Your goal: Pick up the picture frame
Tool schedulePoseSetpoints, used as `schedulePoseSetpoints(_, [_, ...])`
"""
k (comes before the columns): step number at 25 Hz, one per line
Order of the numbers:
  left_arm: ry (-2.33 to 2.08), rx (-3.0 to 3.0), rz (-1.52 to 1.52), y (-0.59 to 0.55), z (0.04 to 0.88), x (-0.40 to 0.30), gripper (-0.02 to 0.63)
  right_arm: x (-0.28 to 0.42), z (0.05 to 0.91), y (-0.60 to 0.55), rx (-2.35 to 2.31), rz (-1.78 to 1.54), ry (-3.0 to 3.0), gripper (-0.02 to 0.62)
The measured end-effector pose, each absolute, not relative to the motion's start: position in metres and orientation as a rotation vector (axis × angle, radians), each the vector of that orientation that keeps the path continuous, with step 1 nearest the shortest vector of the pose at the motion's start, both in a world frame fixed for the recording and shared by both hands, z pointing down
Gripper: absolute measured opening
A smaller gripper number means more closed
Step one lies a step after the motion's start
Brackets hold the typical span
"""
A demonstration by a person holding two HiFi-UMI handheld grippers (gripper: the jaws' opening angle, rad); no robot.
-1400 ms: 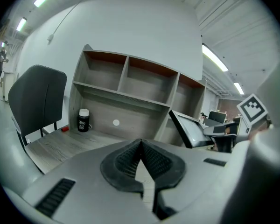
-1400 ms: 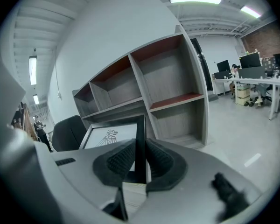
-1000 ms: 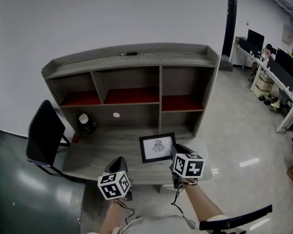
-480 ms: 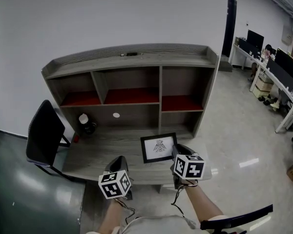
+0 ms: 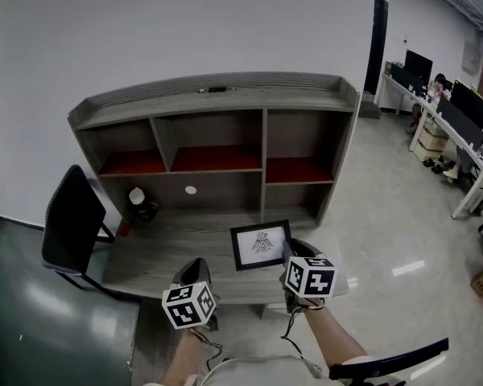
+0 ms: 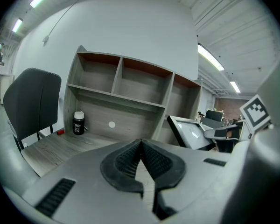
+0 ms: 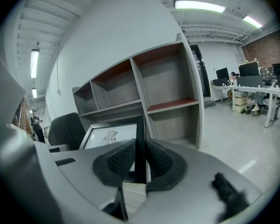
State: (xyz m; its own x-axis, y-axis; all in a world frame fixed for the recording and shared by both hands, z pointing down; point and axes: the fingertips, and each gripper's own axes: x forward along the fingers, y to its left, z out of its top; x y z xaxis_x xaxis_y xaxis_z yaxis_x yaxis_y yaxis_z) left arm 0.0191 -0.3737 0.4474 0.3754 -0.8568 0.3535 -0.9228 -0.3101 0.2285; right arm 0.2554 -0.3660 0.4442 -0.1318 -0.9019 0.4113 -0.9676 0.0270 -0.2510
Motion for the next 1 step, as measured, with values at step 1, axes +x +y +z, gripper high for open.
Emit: schedulePoseSetpoints(1, [-1.546, 2.252, 0.232, -0.3731, 0.4471, 0.0187, 0.012, 0.2548, 0.4444, -0.3653, 1.973, 0.719, -2.146, 0.083])
